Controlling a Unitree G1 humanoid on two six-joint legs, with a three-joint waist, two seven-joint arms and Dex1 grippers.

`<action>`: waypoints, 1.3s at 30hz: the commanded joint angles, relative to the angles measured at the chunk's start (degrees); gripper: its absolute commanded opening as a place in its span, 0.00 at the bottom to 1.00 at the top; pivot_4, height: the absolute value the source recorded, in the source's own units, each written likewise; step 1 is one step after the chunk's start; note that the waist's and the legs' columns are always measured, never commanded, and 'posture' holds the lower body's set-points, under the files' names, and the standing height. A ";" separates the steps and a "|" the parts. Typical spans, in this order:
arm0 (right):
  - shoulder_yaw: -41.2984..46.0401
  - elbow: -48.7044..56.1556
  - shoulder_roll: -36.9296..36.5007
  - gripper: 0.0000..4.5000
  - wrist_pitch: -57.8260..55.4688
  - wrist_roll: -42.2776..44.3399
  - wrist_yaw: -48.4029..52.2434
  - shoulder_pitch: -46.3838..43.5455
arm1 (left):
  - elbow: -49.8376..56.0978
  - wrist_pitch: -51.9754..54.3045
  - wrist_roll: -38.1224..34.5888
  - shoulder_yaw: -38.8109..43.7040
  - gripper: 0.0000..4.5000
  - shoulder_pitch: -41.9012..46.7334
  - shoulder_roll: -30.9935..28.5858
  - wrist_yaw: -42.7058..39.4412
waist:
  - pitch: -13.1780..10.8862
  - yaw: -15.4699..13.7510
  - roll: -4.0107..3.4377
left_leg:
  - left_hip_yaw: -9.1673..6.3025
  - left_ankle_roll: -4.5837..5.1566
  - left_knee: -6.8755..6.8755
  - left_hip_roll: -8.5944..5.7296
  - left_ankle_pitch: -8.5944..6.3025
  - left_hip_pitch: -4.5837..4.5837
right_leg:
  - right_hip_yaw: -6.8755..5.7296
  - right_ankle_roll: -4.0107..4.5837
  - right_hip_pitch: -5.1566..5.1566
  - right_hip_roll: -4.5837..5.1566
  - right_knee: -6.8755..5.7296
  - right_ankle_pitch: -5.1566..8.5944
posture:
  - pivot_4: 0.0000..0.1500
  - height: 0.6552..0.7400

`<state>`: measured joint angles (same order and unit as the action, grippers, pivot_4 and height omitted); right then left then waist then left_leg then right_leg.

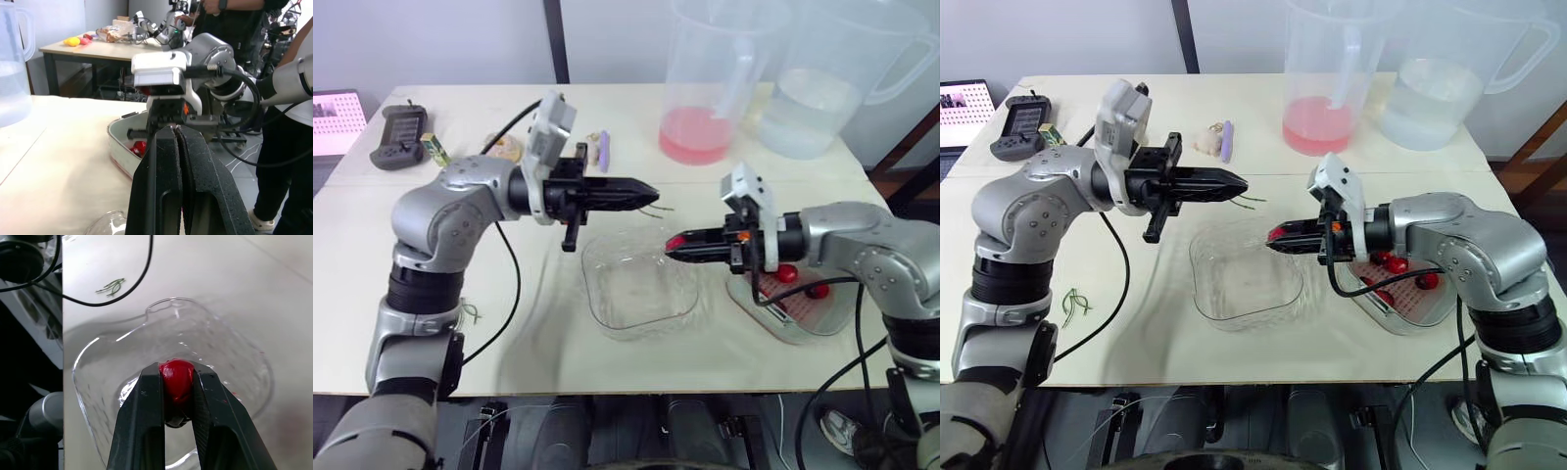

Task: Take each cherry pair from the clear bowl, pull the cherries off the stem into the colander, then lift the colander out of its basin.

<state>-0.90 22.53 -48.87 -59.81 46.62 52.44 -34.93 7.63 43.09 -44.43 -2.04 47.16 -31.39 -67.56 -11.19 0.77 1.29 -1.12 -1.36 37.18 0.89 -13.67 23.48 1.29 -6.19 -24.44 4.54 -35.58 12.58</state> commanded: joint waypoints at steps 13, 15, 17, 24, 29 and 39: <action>8.66 -8.70 -28.52 0.05 12.59 -14.63 12.28 16.69 | 2.22 -1.33 -0.31 1.79 0.00 -0.74 -0.50 0.32 | 0.00 0.23 -0.01 | 0.10 0.00 -0.04 0.01 0.00 -0.04 | 0.03 0.19 0.00 0.02 0.05 0.11 | 1.00 1.00; 8.50 -10.00 -28.83 0.05 13.87 -15.81 13.33 19.21 | 2.33 -1.66 -0.04 1.76 0.00 -1.05 -0.24 0.74 | 0.00 0.26 -0.01 | 0.10 0.00 -0.06 0.02 0.00 -0.07 | 0.04 0.19 0.00 0.01 0.04 0.12 | 1.00 1.00; 8.24 -10.31 -28.78 0.05 14.63 -16.81 14.05 21.18 | 2.58 -1.78 -0.02 1.82 0.00 -1.34 -0.02 1.22 | 0.00 0.15 -0.01 | 0.10 0.00 -0.05 0.01 0.00 -0.06 | 0.04 0.19 0.00 0.00 0.03 0.11 | 1.00 1.00; 10.16 -11.18 -28.62 0.80 12.90 -15.63 15.46 19.79 | 4.78 -0.83 -1.17 2.08 0.00 -2.13 -0.58 2.42 | 0.00 -0.01 -0.01 | 0.10 0.00 -0.02 0.00 0.00 -0.05 | 0.06 0.19 0.00 0.01 0.04 0.11 | 1.00 1.00; 12.67 -13.27 -27.53 0.99 11.46 -11.68 17.76 13.13 | 5.26 -0.08 -1.32 2.79 0.00 -2.19 -2.15 2.70 | 0.00 0.18 -0.07 | 0.12 0.00 -0.02 0.00 0.00 -0.06 | 0.07 0.19 0.00 0.01 0.04 0.11 | 1.00 1.00; 14.16 -9.44 -15.27 0.99 12.83 0.56 20.62 -0.77 | 8.70 4.36 -3.59 10.76 0.00 -8.51 -12.38 6.20 | -0.02 0.15 -0.07 | 0.08 0.00 -0.06 0.03 0.00 -0.05 | 0.06 0.17 0.00 -0.01 0.04 0.10 | 1.00 1.00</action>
<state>11.76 11.17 -64.44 -48.05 45.25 72.40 -33.81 14.23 46.66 -46.97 5.59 38.88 -41.91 -61.88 -11.22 0.92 1.21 -1.04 -1.35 37.14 0.92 -13.67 23.43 1.35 -6.02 -24.45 4.53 -35.54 12.69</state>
